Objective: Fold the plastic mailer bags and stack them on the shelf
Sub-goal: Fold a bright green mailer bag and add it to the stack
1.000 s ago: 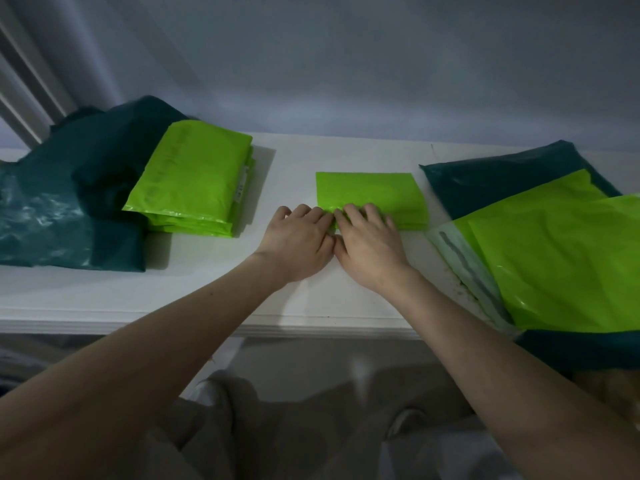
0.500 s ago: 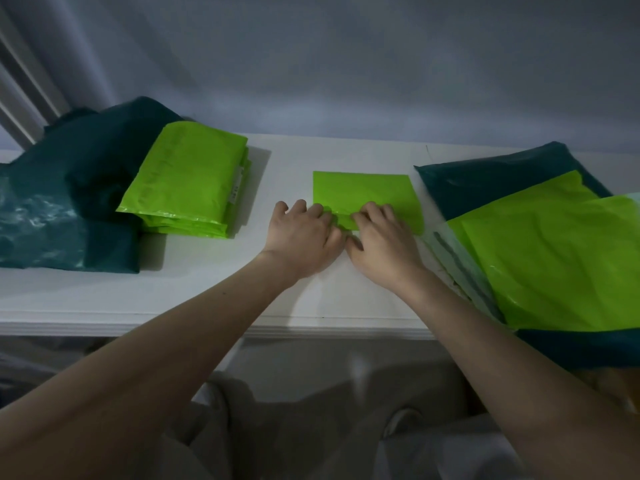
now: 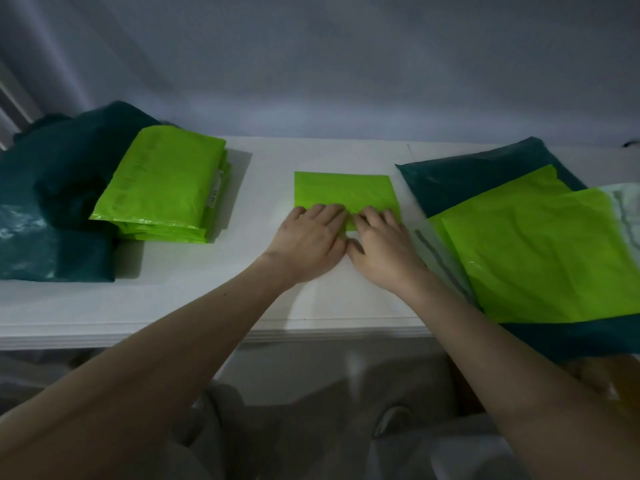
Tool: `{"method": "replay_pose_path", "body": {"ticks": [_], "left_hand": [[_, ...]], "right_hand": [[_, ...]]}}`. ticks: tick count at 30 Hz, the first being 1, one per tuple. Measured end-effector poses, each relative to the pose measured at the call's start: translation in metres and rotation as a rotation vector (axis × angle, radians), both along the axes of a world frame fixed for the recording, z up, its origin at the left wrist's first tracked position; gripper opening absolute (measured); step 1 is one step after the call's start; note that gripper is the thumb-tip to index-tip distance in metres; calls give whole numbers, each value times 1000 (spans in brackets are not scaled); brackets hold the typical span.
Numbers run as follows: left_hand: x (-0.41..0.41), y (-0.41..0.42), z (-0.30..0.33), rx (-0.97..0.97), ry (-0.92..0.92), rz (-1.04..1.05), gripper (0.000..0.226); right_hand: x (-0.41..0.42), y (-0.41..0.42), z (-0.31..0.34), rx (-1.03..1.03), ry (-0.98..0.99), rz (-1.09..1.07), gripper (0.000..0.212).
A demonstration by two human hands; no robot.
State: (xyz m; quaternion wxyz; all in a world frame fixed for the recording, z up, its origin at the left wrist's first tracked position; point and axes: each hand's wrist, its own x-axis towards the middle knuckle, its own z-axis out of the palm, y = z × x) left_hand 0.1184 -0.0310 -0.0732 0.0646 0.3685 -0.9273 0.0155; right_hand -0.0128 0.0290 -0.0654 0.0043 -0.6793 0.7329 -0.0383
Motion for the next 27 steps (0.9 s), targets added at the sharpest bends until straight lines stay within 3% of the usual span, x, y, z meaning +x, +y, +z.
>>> {"method": "replay_pose_path", "body": {"ticks": [3, 7, 11, 15, 27], "left_hand": [[-7, 4, -3, 20, -11, -13, 77], [-15, 5, -3, -31, 35, 26, 63], [-23, 8, 2, -73, -21, 48, 74], [-32, 7, 3, -49, -60, 76, 52], [-30, 9, -2, -16, -56, 87, 56]], "right_hand": [[-1, 0, -1, -1, -2, 13, 46], [-8, 0, 0, -9, -33, 12, 44], [-10, -1, 3, 9, -47, -18, 42], [-17, 0, 6, 39, -41, -98, 40], [-39, 8, 8, -38, -40, -164, 37]]}}
